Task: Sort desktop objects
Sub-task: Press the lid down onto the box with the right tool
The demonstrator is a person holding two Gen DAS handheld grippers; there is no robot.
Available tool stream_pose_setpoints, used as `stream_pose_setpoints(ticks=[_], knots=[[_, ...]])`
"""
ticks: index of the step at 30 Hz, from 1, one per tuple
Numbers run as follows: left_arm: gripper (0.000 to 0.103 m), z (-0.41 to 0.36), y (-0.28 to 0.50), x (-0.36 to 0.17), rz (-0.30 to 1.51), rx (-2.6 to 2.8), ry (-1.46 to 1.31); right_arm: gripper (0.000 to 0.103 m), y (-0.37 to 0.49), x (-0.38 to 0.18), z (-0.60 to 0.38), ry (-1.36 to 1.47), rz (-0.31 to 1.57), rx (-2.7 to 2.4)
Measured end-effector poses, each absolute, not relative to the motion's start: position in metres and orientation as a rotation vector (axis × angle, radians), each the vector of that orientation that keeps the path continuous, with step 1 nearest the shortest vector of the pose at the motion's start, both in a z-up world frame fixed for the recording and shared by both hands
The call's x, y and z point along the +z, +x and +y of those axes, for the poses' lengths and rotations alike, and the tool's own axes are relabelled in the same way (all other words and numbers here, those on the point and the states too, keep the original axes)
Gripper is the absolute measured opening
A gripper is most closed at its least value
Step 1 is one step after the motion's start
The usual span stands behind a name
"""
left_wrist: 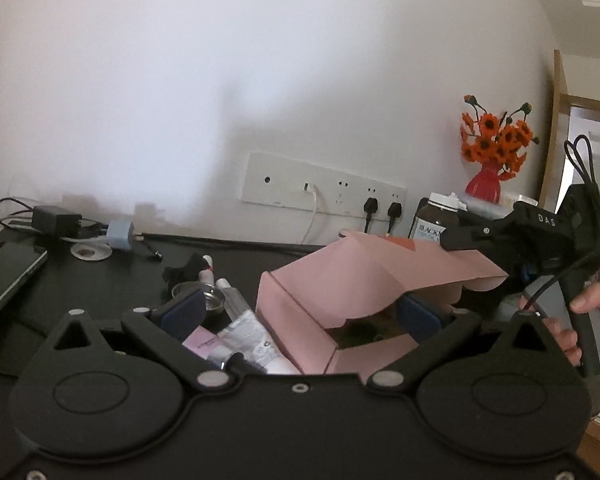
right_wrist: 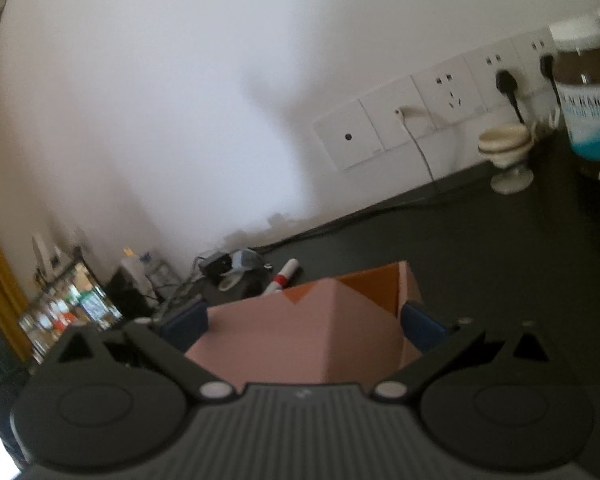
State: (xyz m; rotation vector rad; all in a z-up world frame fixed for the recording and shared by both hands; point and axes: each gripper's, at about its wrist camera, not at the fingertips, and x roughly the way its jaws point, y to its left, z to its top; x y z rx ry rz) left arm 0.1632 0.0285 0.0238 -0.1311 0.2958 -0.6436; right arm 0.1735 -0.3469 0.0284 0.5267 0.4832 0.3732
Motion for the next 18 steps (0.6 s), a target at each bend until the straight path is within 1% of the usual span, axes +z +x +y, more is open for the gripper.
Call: stream_pose_setpoints(ticks=[3,6,10,18], knots=[[0.103,0.026,0.159,0.026,0.297,-0.695,-0.106,0.102,0.171,0.021,-0.351,0.555,0.485,0.37],[0.103,0.026,0.149,0.029,0.258,-0.767,-0.084,0.102,0.171,0.017,-0.35,0.552,0.505,0.339],[0.103,0.025,0.142,0.031,0.203,-0.737,-0.075,0.102,0.173,0.009,-0.35,0.544,0.541,0.308],[0.103,0.032,0.164,0.026,0.283,-0.569,-0.153,0.102,0.169,-0.001,-0.341,0.461,0.557,0.253]])
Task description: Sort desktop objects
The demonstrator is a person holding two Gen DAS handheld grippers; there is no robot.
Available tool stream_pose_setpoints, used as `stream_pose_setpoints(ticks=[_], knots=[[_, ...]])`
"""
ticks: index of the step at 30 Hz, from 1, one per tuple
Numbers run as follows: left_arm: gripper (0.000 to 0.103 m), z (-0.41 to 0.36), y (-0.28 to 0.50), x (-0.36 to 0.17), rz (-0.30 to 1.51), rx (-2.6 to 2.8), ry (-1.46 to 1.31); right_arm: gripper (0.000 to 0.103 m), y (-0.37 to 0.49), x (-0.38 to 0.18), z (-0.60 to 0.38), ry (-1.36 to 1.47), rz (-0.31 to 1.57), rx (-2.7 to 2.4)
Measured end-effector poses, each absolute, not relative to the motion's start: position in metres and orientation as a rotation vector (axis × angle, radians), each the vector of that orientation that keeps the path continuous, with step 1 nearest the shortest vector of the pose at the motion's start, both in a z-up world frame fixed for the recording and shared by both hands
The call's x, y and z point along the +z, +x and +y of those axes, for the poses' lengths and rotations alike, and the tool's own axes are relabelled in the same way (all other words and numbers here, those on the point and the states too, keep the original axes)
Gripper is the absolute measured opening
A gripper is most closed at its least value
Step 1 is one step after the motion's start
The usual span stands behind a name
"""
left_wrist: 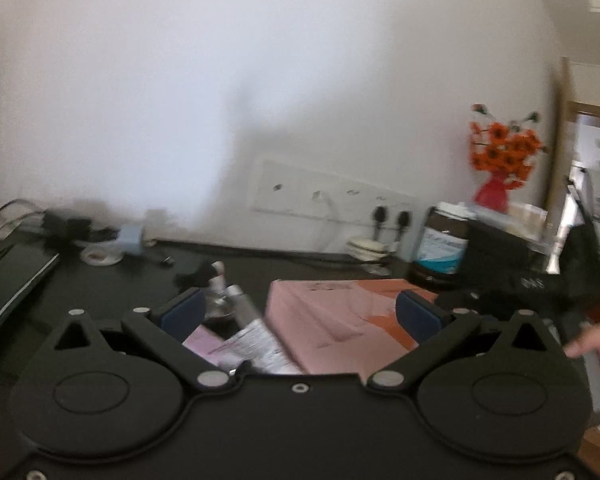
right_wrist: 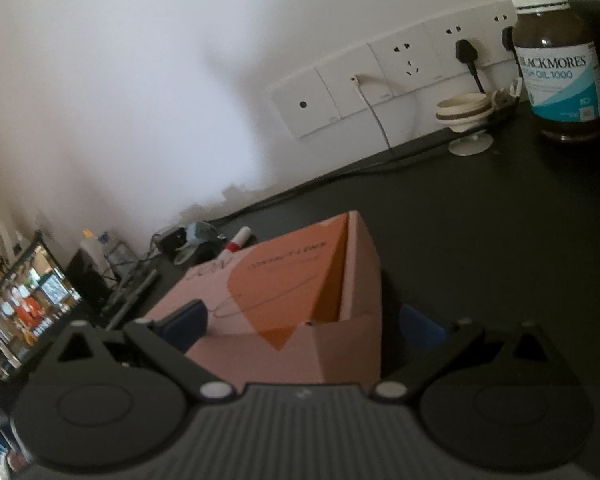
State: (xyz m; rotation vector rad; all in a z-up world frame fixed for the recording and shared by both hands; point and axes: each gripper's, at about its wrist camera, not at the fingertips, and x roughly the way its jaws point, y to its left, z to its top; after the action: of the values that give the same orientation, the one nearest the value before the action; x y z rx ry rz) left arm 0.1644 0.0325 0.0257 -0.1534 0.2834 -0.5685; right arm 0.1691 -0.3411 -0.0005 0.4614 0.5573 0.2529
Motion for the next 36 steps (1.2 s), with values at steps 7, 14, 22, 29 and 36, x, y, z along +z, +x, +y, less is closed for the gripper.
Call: stream_pose_setpoints(ticks=[7,14,22,29,36], knots=[[0.103,0.03,0.172,0.021,0.312,-0.505,-0.114,0.102,0.167,-0.009,-0.338,0.439,0.549,0.222],[0.103,0.028,0.174,0.019,0.321,-0.496,-0.108,0.102,0.166,-0.01,-0.336,0.436,0.548,0.196],[0.103,0.027,0.175,0.019,0.317,-0.479,-0.103,0.102,0.121,0.024,-0.283,-0.043,0.437,0.206],[0.103,0.026,0.173,0.02,0.308,-0.473,-0.095,0.102,0.092,0.002,-0.234,-0.415,0.44,0.208],[0.103,0.026,0.174,0.02,0.304,-0.468,-0.099,0.102,0.101,-0.013,-0.218,-0.469,0.461,0.172]])
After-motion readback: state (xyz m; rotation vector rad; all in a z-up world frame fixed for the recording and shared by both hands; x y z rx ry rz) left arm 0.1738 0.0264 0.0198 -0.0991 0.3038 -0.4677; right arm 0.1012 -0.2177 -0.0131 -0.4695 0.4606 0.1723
